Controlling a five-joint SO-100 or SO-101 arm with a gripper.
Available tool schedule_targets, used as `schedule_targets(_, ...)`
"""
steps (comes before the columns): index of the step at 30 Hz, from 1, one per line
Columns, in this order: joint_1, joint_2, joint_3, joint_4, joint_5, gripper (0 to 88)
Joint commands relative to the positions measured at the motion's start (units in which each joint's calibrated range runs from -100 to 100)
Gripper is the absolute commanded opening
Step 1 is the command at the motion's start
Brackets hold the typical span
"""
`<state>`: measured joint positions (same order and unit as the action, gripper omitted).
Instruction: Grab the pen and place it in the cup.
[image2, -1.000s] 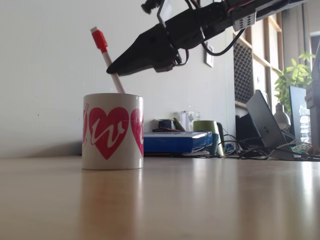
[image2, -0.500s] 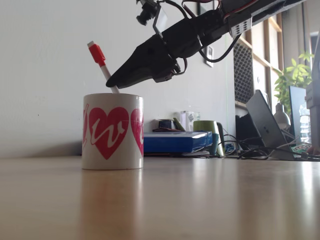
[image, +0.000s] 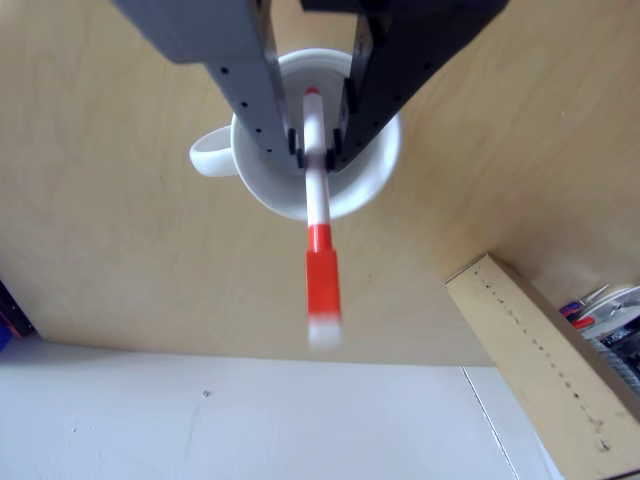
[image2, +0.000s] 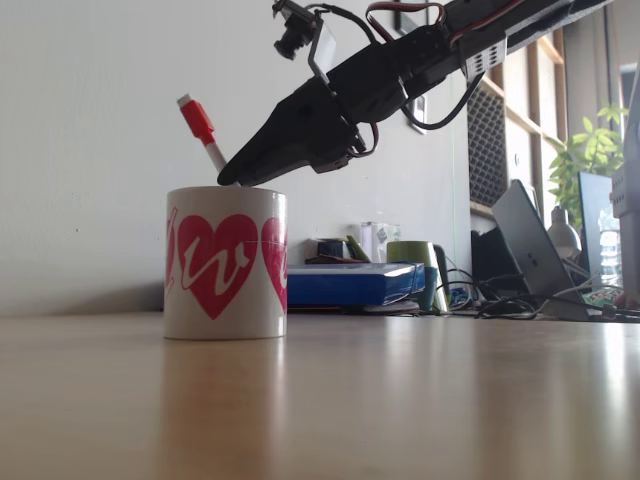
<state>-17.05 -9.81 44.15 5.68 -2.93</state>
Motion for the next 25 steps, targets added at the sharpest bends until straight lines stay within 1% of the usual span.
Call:
schedule_targets(1, 0.4, -1.0, -0.1, -1.1, -0.1, 13.9)
schedule_targets(25, 0.5, -1.1, 0.8, -1.1, 0.2, 13.5)
